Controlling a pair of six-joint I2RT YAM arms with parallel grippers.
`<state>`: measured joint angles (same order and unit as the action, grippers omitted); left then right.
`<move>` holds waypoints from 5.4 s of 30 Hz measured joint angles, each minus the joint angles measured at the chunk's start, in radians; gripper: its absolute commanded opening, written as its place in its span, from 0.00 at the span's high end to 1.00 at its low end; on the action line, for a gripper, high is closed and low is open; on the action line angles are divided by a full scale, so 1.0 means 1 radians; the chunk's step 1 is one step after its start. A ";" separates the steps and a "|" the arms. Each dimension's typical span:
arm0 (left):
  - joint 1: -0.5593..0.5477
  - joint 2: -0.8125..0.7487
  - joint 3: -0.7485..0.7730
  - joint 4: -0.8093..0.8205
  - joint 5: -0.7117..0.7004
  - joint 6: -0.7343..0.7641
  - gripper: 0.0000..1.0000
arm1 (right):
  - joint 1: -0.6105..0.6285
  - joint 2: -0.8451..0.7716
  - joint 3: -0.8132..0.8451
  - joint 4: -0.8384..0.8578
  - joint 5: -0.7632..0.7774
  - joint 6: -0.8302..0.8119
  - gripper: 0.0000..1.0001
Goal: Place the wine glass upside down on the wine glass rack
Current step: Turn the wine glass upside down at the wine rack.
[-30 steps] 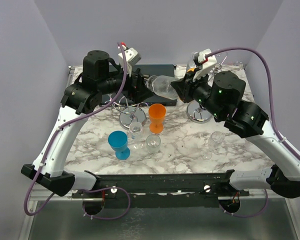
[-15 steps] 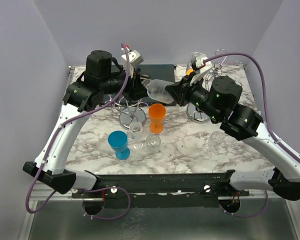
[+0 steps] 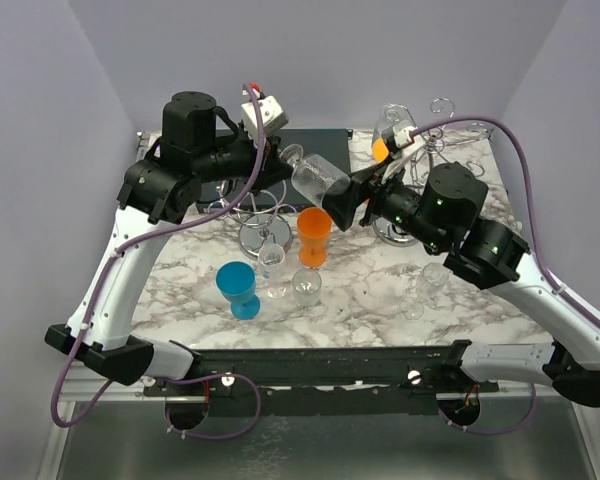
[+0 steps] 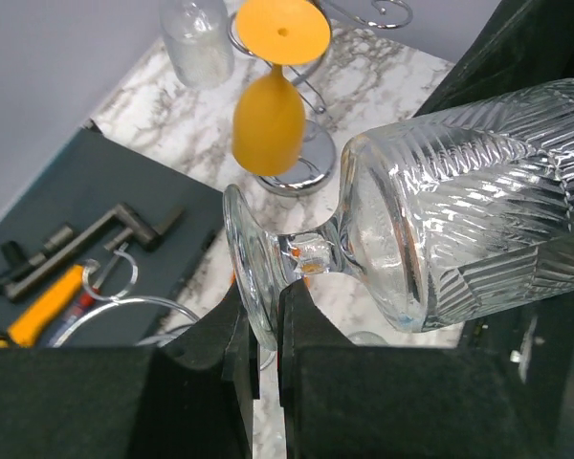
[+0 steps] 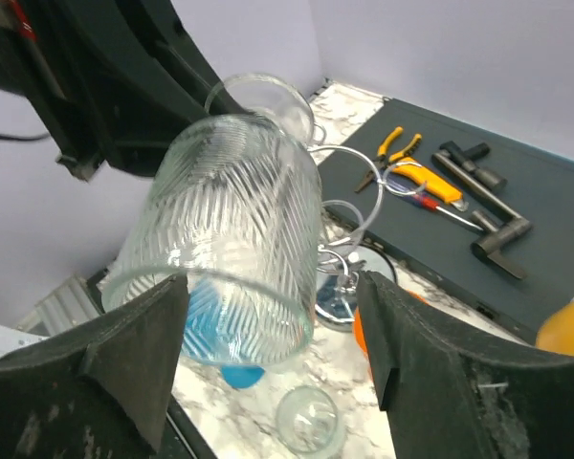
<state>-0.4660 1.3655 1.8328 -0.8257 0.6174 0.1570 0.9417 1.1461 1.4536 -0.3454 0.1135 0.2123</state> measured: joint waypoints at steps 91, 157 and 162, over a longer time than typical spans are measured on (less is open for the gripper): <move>-0.045 -0.256 -0.308 0.383 0.021 0.826 0.01 | -0.002 -0.013 -0.225 0.082 0.077 -0.245 0.99; -0.045 -0.210 -0.309 0.467 -0.045 0.282 0.01 | -0.597 -0.472 -0.865 0.382 -0.037 -0.131 1.00; -0.045 -0.210 -0.326 0.466 -0.039 0.289 0.01 | -0.612 -0.478 -0.883 0.386 -0.005 -0.105 1.00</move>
<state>-0.5110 1.1557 1.5070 -0.3595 0.5789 0.4458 0.3302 0.6682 0.5705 0.0402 0.1085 0.1070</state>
